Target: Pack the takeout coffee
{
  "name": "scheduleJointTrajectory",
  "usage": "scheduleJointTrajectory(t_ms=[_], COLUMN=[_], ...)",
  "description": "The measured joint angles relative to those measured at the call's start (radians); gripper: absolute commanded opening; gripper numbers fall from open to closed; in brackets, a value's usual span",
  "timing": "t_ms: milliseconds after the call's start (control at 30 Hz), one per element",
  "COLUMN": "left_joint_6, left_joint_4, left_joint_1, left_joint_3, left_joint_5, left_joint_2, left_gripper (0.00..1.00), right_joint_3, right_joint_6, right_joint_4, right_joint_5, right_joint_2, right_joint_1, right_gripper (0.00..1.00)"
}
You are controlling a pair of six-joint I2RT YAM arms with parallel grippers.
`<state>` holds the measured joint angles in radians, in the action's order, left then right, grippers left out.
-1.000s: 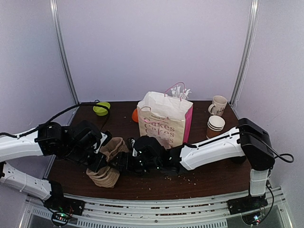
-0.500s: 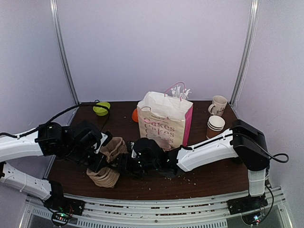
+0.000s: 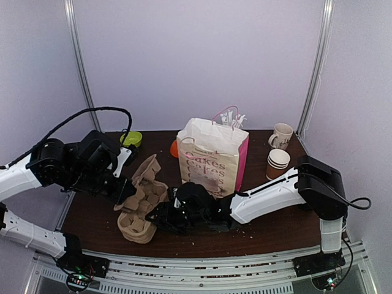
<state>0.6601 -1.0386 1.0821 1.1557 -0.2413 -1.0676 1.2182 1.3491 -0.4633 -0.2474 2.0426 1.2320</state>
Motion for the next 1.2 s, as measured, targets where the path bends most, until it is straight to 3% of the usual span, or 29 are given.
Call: scheduleJointTrajectory(t_ms=[333, 433, 700, 1067, 1200], left_joint_6=[-0.042, -0.064, -0.132, -0.255, -0.278], left_joint_4=[-0.087, -0.096, -0.134, -0.203, -0.188], left_joint_1=[0.000, 0.000, 0.000, 0.014, 0.068], left_joint_3=[0.171, 0.207, 0.267, 0.320, 0.281], left_joint_5=[-0.072, -0.073, -0.020, 0.235, 0.301], left_joint_2=[0.000, -0.004, -0.021, -0.011, -0.013], left_gripper=[0.00, 0.00, 0.00, 0.00, 0.00], right_joint_3=[0.005, 0.010, 0.017, -0.153, -0.154], right_joint_6=[-0.057, -0.100, -0.270, -0.600, -0.693], right_joint_4=[0.031, 0.071, 0.222, 0.606, 0.739], right_joint_5=[0.002, 0.000, -0.001, 0.060, 0.125], right_joint_2=[-0.012, -0.045, -0.235, -0.702, -0.829], right_joint_1=[0.003, 0.009, 0.046, 0.111, 0.111], right_gripper=[0.87, 0.91, 0.90, 0.90, 0.91])
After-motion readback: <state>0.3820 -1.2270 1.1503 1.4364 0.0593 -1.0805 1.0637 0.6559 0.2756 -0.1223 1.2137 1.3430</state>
